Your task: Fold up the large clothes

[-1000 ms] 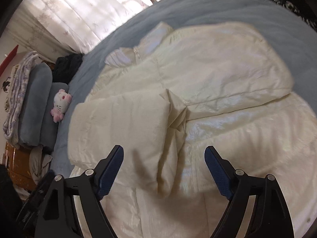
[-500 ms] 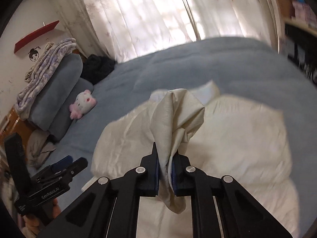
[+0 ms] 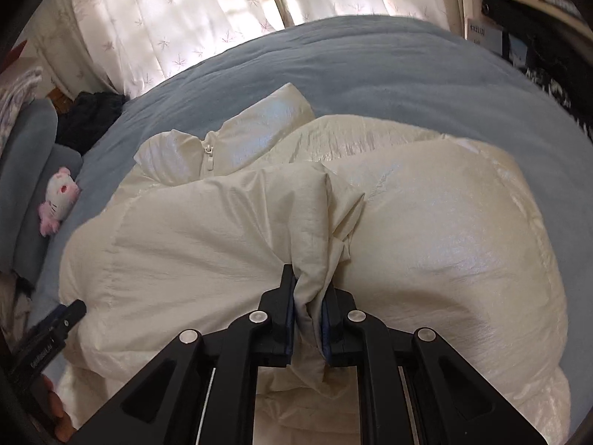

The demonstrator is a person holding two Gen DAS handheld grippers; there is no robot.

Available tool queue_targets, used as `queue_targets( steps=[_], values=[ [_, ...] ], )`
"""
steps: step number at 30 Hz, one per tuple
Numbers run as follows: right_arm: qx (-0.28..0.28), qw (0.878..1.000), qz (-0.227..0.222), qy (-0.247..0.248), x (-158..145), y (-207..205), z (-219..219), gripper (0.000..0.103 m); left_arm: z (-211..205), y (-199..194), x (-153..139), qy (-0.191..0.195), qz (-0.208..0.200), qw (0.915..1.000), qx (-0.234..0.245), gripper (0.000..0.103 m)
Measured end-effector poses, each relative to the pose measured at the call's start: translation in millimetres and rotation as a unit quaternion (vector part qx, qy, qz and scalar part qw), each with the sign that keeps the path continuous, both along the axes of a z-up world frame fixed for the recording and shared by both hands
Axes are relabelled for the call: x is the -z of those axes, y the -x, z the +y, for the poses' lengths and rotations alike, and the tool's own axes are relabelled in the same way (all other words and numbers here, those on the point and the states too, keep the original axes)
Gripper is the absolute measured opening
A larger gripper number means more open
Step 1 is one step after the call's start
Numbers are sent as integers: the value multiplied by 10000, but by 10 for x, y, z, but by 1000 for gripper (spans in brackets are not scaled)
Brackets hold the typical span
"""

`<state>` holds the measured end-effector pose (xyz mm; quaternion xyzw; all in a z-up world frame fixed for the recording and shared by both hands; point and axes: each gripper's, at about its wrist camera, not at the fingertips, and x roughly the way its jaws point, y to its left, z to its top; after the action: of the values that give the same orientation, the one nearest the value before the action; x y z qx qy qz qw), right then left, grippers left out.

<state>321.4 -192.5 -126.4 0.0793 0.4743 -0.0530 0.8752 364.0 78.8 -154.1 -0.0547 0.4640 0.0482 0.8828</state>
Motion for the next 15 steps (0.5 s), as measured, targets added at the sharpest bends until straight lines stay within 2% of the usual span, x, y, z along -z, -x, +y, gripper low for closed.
queue_targets(
  steps=[2, 5, 7, 9, 12, 15],
  values=[
    [-99, 9997, 33, 218, 64, 17, 49, 13, -1, -44, 74, -3, 13, 10000, 10, 63],
    [-73, 9995, 159, 257, 98, -19, 20, 23, 20, -96, 130, -11, 73, 10000, 22, 63],
    [42, 9994, 231, 264, 21, -9, -5, 38, 15, -102, 90, -54, 96, 9999, 49, 63],
    [129, 9994, 102, 297, -132, 124, -68, 53, 26, -56, 9, -14, 68, 9999, 121, 63],
    [26, 9994, -325, 108, -457, 302, -47, 56, 27, 47, -199, 132, -65, 9997, 207, 63],
    [-257, 9976, -621, -138, -671, 315, 119, 56, -70, 86, -410, 195, -297, 9988, 334, 63]
  ],
)
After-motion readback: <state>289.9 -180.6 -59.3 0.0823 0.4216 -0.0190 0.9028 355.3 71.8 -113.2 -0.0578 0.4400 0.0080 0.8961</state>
